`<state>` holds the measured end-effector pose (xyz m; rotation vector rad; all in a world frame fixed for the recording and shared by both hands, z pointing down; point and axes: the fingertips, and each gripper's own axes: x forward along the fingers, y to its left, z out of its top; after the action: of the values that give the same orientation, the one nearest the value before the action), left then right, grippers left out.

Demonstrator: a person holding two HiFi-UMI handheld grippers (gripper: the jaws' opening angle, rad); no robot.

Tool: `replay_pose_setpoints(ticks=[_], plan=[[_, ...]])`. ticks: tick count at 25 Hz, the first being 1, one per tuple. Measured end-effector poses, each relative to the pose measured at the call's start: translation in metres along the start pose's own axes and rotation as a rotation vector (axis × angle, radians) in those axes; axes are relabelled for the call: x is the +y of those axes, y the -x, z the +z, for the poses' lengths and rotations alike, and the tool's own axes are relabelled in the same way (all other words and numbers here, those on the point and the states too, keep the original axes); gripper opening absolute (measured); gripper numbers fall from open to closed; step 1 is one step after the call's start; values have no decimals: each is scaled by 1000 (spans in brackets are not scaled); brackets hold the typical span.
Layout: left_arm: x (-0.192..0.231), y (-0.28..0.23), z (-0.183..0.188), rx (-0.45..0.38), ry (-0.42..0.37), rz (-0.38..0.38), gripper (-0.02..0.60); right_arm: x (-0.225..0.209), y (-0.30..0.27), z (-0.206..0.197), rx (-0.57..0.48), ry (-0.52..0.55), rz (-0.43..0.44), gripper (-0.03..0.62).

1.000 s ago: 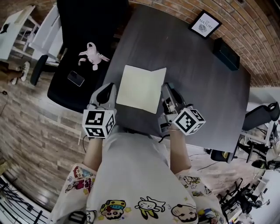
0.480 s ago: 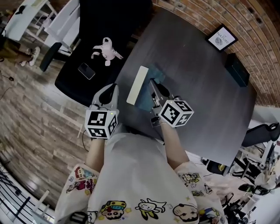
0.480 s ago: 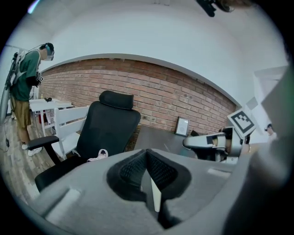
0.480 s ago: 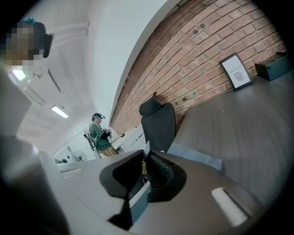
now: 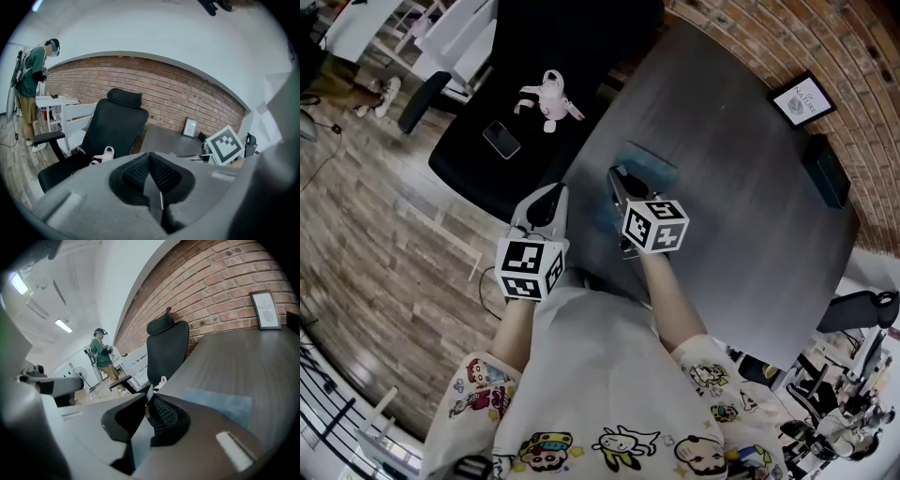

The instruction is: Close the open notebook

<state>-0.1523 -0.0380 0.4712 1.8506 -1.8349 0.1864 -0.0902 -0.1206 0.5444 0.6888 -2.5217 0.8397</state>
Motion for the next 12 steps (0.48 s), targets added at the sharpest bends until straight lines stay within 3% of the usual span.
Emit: replay_pose_setpoints(ticks=[3, 12], plan=[[4, 0, -5, 10, 5, -1, 0, 4, -13, -2, 19, 28, 5, 44], [13, -2, -9, 17, 10, 3, 0, 8, -31, -29, 106, 50, 25, 165]])
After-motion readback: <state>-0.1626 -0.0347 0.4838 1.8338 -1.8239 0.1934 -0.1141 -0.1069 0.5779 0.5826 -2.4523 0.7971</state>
